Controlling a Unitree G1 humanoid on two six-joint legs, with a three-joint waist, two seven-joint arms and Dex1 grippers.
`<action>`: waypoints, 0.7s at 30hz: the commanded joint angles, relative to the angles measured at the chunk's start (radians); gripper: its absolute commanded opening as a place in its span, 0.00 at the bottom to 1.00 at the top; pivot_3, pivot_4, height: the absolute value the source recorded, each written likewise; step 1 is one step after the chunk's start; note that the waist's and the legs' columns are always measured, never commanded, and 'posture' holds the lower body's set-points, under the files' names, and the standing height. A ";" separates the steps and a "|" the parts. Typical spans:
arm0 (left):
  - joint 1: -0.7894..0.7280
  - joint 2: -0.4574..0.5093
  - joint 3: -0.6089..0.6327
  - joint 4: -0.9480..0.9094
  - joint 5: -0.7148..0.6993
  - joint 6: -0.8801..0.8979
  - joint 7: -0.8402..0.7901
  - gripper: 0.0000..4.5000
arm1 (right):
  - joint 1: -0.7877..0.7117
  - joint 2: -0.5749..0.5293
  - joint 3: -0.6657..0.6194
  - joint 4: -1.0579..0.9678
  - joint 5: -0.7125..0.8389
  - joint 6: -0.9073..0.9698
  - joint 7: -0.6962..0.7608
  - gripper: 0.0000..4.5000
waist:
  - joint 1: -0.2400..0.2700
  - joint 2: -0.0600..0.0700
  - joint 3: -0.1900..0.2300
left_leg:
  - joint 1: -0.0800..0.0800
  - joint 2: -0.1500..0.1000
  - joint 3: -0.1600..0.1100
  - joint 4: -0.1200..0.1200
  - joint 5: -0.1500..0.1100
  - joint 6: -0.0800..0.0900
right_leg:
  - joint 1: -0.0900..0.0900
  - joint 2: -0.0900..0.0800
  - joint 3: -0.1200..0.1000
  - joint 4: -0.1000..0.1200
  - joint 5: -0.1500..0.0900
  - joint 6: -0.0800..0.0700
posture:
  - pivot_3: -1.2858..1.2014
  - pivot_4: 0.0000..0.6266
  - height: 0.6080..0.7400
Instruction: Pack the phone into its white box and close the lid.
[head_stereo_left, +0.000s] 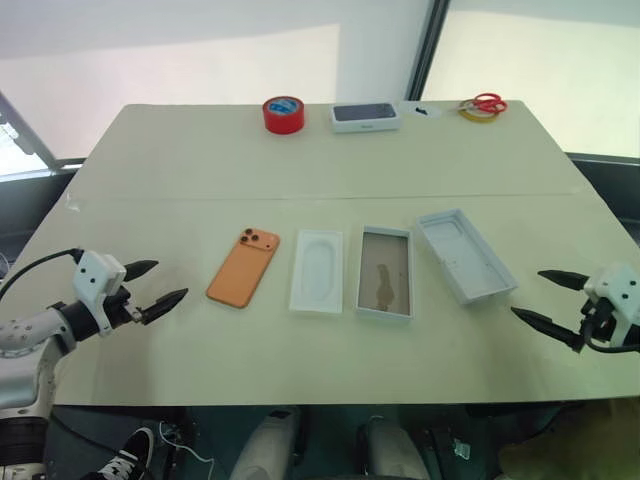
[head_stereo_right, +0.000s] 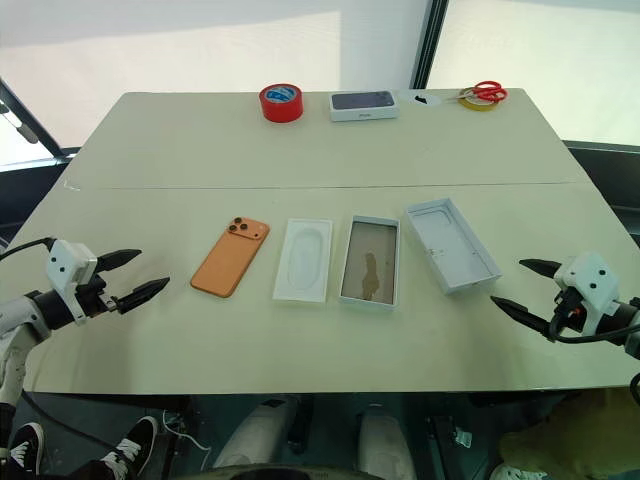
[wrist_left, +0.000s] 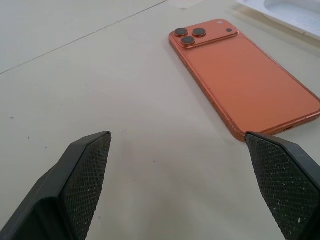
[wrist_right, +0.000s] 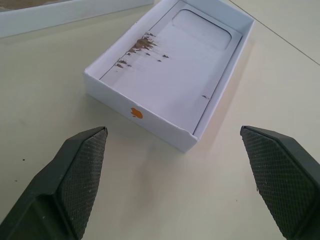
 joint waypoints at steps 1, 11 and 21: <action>0.004 0.009 0.034 -0.043 -0.020 -0.020 -0.001 1.00 | -0.009 -0.023 -0.032 0.031 0.001 -0.035 0.002 0.99 | 0.000 0.000 0.000 | 0.000 0.000 0.000 0.000 0.000 0.000 | 0.000 0.000 0.000 0.000 0.000 0.000 | 0.52 0.24 1.00; 0.004 0.007 0.020 -0.058 -0.031 -0.038 -0.023 1.00 | -0.026 -0.017 -0.016 0.038 -0.001 -0.044 -0.008 0.99 | -0.001 0.001 0.000 | 0.000 0.000 0.000 0.000 0.000 0.000 | 0.000 0.000 0.000 0.000 0.000 0.000 | 0.52 0.24 1.00; -0.011 0.011 -0.004 -0.073 -0.032 0.005 -0.017 1.00 | -0.012 -0.001 -0.008 -0.009 0.007 -0.026 -0.021 0.99 | 0.000 0.001 0.000 | 0.000 0.000 0.000 0.000 0.000 0.000 | 0.000 0.000 0.000 0.000 0.000 0.000 | 0.52 0.24 1.00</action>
